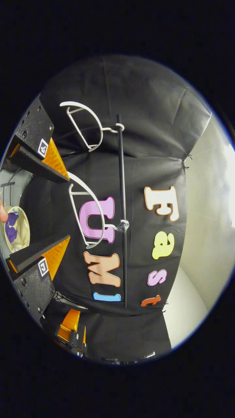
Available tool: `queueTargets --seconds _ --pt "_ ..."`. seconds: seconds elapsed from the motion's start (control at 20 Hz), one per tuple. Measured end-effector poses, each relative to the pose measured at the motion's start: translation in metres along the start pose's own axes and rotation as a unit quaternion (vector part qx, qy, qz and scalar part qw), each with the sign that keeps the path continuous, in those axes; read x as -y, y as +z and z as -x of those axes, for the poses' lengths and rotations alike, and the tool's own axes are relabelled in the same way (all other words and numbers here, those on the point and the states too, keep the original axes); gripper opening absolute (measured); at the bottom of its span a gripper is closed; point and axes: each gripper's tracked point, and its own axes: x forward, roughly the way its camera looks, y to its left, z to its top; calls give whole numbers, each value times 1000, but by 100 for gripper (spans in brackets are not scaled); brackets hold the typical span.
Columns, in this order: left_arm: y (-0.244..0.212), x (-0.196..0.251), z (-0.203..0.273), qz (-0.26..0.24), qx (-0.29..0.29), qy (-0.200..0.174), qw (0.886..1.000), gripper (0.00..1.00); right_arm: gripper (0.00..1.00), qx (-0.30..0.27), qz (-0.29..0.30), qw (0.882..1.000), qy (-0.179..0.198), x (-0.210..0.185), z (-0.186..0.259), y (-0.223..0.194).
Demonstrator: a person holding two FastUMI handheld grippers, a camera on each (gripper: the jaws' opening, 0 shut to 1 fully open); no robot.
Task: Grasp the clothes on the hanger with both hands and then place them into the laundry hamper below.
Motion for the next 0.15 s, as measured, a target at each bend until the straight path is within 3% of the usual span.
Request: queueTargets --seconds 0.1,0.15 --pt "-5 1 2 -6 -4 5 1000 92 94 3 1 1000 17 -6 6 -9" --pt "-9 0 3 -7 -3 8 1000 92 100 6 1 1000 23 -6 8 -12"
